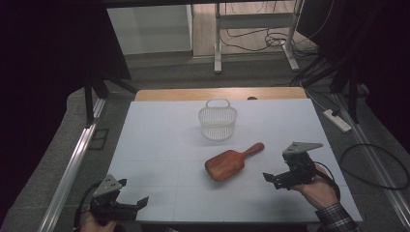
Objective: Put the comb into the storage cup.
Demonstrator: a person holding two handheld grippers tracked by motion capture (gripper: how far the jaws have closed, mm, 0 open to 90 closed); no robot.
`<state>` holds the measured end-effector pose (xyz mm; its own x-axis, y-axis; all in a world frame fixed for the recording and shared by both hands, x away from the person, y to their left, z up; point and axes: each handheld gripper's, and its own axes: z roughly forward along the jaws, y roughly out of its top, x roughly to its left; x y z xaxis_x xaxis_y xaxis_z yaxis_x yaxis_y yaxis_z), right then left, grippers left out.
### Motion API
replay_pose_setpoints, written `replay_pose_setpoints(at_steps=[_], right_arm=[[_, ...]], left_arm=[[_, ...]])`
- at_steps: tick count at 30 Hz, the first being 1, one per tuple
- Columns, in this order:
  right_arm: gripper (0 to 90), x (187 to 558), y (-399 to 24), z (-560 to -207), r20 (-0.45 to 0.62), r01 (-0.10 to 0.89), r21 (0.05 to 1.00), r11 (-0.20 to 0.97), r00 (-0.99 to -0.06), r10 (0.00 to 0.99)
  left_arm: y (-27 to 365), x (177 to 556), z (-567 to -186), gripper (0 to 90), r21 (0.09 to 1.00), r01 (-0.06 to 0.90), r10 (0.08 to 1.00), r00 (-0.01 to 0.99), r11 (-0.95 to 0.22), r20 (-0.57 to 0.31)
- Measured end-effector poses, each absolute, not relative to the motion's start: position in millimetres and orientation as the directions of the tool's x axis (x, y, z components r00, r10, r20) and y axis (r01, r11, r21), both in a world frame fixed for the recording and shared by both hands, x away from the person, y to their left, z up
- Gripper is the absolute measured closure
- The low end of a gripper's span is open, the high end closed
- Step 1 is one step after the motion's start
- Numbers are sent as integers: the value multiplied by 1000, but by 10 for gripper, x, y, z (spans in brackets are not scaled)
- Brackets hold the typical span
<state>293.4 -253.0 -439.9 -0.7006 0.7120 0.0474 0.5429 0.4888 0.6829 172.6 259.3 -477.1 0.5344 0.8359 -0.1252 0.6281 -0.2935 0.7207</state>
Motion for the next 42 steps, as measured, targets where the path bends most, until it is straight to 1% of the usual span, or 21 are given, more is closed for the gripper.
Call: replay_pose_setpoints(at_steps=[16, 32, 42], right_arm=[[0, 3152, -2348, -4411, 44, 545, 653, 525, -720, 693], [0, 3415, -2203, -4467, 56, 570, 624, 534, -714, 698], [0, 3580, -2089, -4484, 42, 580, 606, 544, -707, 706]], left_arm=[[2591, 1727, -4770, 8, 719, 628, 834, 538, -299, -123], [2592, 1733, -4773, 8, 719, 628, 833, 538, -296, -127], [2592, 1740, -4770, 8, 716, 629, 831, 542, -302, -126]])
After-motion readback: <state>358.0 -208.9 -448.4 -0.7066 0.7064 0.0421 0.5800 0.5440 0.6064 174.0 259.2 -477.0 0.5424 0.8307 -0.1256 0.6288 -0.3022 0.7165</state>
